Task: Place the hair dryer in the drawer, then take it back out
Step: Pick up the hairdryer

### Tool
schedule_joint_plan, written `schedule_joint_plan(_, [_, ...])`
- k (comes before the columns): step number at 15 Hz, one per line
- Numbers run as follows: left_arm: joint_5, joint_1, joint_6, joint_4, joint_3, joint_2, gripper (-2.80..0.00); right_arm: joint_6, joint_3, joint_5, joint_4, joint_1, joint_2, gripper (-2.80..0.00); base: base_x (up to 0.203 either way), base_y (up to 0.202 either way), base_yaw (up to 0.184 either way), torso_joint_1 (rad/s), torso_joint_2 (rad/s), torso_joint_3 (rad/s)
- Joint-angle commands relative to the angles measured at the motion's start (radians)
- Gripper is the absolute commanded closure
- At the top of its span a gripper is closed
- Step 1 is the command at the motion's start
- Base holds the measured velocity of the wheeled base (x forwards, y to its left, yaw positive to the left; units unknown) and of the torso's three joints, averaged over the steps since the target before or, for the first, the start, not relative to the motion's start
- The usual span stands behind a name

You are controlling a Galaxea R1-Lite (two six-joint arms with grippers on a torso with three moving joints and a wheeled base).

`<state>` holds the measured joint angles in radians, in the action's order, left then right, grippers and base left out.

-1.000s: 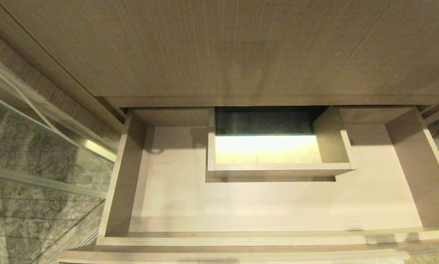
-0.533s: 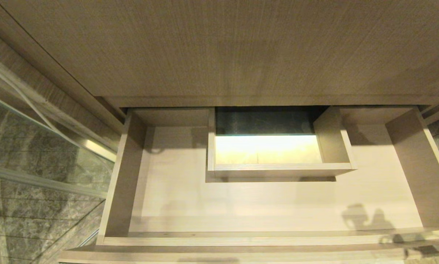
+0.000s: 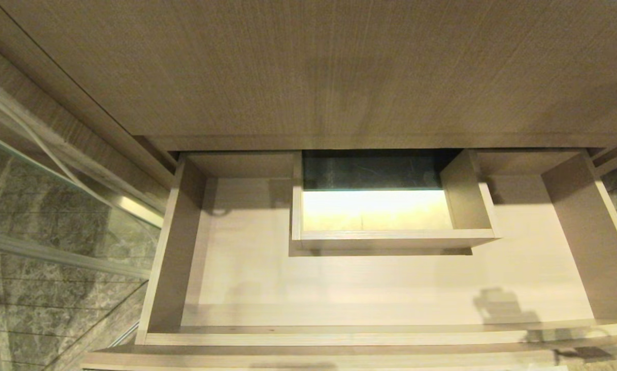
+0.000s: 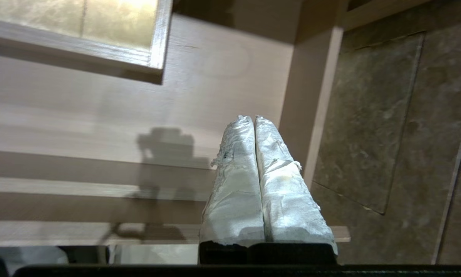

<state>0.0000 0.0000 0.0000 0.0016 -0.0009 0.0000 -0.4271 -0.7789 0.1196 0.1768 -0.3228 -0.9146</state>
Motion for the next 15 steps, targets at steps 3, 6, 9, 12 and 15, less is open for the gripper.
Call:
schedule_joint_plan(3, [0.0, 0.0, 0.0, 0.0, 0.001, 0.0, 0.0, 0.031, 0.032, -0.012, 0.065, 0.041, 0.044, 0.0, 0.0, 0.0, 0.0, 0.0, 0.0, 0.0])
schedule_joint_plan(6, [0.0, 0.0, 0.0, 0.0, -0.001, 0.0, 0.0, 0.044, 0.036, -0.011, 0.092, 0.044, 0.06, 0.0, 0.0, 0.0, 0.0, 0.0, 0.0, 0.0])
schedule_joint_plan(9, [0.0, 0.0, 0.0, 0.0, 0.001, 0.0, 0.0, 0.079, 0.064, -0.016, 0.081, 0.072, 0.101, 0.0, 0.0, 0.0, 0.0, 0.0, 0.0, 0.0])
schedule_joint_plan(12, [0.0, 0.0, 0.0, 0.0, 0.001, 0.0, 0.0, 0.084, 0.068, -0.096, 0.076, 0.08, 0.122, 0.0, 0.0, 0.0, 0.0, 0.0, 0.0, 0.0])
schedule_joint_plan(15, [0.0, 0.0, 0.0, 0.0, 0.001, 0.0, 0.0, 0.119, 0.072, -0.205, 0.075, 0.103, 0.131, 0.0, 0.0, 0.0, 0.0, 0.0, 0.0, 0.0])
